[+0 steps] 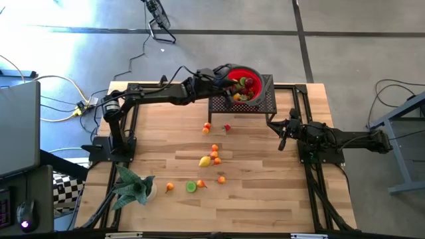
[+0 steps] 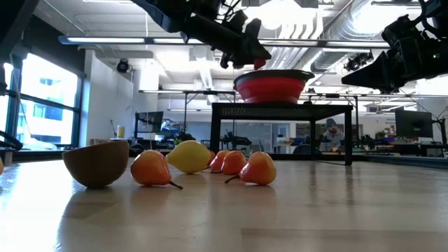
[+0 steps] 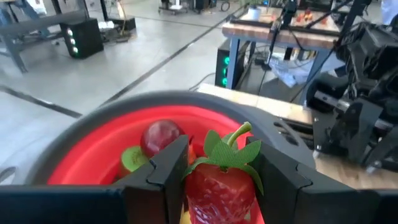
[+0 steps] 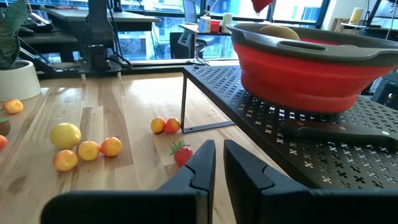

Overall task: Pick & Place Fruit
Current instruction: Put the strawberry into the strainer on the shelf

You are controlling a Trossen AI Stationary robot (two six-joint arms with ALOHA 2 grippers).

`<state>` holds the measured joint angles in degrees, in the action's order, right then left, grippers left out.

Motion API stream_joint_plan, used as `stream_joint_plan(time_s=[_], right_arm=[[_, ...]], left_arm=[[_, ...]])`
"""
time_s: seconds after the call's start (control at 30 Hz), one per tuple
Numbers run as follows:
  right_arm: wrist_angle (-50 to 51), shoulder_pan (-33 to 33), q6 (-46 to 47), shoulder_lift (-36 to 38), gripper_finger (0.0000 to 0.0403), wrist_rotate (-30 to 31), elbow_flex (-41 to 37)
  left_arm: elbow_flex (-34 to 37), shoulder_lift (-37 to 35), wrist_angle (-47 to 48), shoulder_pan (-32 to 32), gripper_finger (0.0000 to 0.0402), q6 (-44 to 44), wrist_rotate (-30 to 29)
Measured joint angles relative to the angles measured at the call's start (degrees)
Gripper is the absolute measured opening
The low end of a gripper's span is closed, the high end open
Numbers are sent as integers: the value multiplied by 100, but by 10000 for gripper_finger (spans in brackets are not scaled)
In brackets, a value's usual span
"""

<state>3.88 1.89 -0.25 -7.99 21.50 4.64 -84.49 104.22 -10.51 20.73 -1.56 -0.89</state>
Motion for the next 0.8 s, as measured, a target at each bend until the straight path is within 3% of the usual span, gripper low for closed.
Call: stream_joint_plan(time_s=[0.53,0.8], right_arm=[[0,1,0,0,26,0,0],[0,0,0,0,26,0,0]], left_arm=[[0,-1,-138,-11,150,374,-93],[0,-1,-255,-11,224,389,-168]])
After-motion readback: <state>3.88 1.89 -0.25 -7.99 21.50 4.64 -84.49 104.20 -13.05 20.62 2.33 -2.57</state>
